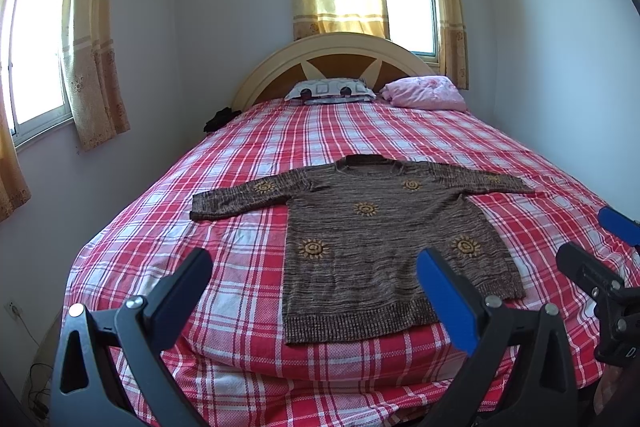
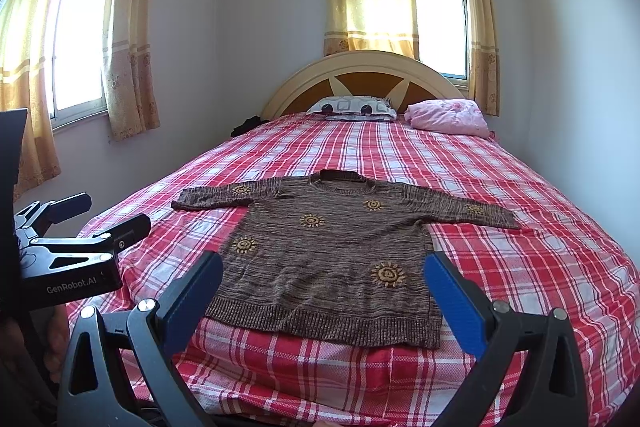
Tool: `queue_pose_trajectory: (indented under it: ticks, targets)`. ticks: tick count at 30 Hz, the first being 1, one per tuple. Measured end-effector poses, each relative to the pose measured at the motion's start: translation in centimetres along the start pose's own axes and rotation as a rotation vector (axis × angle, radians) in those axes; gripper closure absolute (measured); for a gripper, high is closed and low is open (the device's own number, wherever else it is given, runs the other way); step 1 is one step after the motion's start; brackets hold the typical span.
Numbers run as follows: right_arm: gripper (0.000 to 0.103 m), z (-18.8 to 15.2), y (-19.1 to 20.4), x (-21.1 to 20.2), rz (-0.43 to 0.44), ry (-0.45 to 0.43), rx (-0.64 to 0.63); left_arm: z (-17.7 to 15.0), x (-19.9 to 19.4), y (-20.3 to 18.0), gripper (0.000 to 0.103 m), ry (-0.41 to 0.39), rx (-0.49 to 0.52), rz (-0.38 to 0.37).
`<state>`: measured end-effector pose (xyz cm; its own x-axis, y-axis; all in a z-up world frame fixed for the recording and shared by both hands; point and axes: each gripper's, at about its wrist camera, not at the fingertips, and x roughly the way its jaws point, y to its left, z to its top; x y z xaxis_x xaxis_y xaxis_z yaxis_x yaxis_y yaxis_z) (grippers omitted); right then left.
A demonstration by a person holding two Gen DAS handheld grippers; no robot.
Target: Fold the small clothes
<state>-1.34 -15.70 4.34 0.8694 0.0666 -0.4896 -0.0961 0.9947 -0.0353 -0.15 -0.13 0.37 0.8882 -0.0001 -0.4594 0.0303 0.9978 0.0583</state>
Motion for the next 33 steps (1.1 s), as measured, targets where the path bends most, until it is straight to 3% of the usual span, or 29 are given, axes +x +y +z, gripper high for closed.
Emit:
queue_pose_trajectory:
  ticks: [25, 33]
  targets:
    - [0.002, -0.4, -0.3, 0.6, 0.006, 0.013, 0.002, -0.1, 0.5, 0.2, 0.0, 0.012, -0.008, 0.002]
    - [0.002, -0.7, -1.1, 1.8, 0.087, 0.033, 0.002, -0.9, 2.7, 0.0, 0.0, 0.049, 0.002, 0.007]
